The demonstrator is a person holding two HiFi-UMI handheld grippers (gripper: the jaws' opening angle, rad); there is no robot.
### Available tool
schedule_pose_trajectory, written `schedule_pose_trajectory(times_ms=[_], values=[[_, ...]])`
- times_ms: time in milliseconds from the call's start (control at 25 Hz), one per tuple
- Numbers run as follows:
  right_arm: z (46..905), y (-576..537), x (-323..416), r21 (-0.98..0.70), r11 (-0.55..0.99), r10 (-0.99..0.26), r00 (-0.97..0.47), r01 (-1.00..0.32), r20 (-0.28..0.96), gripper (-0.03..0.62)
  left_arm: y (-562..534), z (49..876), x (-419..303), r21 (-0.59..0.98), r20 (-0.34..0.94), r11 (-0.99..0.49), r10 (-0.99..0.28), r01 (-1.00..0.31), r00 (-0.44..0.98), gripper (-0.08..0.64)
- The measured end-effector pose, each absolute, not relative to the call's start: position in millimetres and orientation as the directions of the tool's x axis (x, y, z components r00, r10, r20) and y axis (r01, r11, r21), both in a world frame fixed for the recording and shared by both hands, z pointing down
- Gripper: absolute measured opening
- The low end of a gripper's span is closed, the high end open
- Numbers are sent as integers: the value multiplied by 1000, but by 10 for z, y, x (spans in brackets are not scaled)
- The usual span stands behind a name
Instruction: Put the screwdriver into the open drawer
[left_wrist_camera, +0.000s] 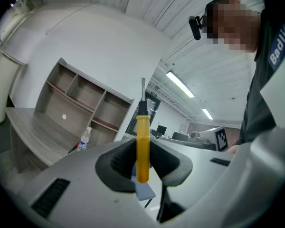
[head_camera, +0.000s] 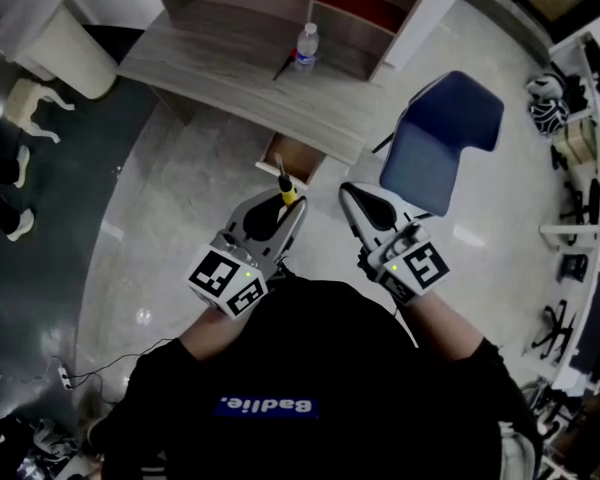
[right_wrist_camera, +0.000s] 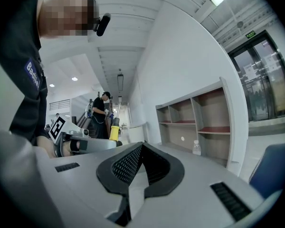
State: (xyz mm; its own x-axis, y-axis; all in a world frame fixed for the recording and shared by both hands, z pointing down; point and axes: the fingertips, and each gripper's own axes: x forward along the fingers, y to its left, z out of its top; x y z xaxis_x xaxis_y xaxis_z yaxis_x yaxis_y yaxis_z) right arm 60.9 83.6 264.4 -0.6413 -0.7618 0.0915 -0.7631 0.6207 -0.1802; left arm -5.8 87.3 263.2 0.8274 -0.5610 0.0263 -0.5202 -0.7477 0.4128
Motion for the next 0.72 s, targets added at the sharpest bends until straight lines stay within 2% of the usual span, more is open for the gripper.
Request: schedule_pose_trajectory(times_ms=[360,720], values=[[2686,323,359,-163,570,-796,-590,-805,136,28,388,2727,-377,456,19,-762,-507,-459,862,77],[2693,64,363,-173,576,-793,-597,-799,121,28,147,2895,-397,487,46,-733,-522,-475,852,77]])
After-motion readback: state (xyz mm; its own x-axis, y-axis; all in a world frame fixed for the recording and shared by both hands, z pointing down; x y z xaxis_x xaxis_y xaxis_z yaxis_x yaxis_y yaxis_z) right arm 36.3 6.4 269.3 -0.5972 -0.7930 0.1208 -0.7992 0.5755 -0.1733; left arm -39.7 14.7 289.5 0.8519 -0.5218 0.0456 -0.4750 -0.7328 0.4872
